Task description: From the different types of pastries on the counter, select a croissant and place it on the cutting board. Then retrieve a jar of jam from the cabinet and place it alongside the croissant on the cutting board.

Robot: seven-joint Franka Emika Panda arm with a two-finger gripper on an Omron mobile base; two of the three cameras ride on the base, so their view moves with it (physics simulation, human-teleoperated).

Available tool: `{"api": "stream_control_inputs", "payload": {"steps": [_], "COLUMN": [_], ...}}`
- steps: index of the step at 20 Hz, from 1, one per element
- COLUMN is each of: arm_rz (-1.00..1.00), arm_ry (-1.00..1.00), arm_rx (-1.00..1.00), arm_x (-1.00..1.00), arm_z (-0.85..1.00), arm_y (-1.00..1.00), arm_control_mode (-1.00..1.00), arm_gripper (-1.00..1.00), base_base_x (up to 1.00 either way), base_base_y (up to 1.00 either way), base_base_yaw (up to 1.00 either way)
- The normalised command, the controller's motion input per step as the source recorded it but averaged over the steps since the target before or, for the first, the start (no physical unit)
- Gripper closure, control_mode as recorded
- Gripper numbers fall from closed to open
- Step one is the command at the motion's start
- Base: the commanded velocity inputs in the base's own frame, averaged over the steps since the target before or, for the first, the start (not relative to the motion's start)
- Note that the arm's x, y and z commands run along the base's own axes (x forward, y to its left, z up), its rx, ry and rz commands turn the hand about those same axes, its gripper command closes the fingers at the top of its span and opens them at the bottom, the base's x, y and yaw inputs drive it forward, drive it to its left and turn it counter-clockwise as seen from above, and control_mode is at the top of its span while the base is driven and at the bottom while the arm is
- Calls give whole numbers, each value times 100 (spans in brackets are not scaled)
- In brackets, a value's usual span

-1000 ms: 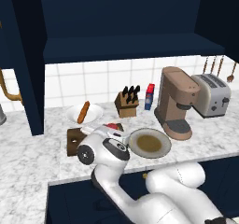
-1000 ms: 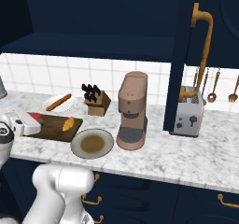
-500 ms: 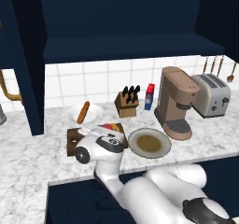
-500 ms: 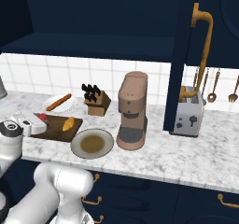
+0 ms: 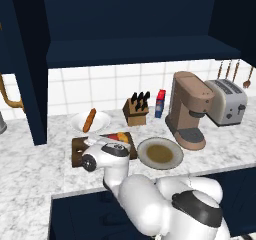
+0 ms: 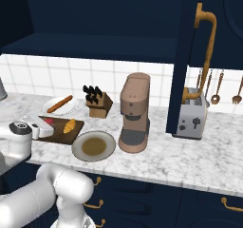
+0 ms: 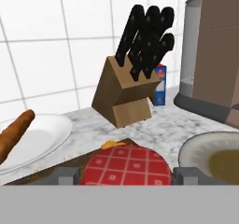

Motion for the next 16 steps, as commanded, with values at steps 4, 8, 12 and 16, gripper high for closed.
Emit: {"api": "stream_control_inputs", "payload": {"steps": [4, 8, 12, 16], "arm_rz": [0, 0, 0, 0], "arm_ry": [7, 0, 0, 0], "arm_rx": [0, 0, 0, 0], "arm_x": [31, 14, 16, 25], "arm_z": [-18, -28, -26, -21], "arm_y": [3, 1, 0, 0], "arm_control_mode": [-100, -100, -100, -100], "arm_gripper": [100, 100, 100, 100], "base_base_x": [0, 0, 0, 0], "base_base_y": [0, 0, 0, 0], "base_base_yaw": [0, 0, 0, 0]}}
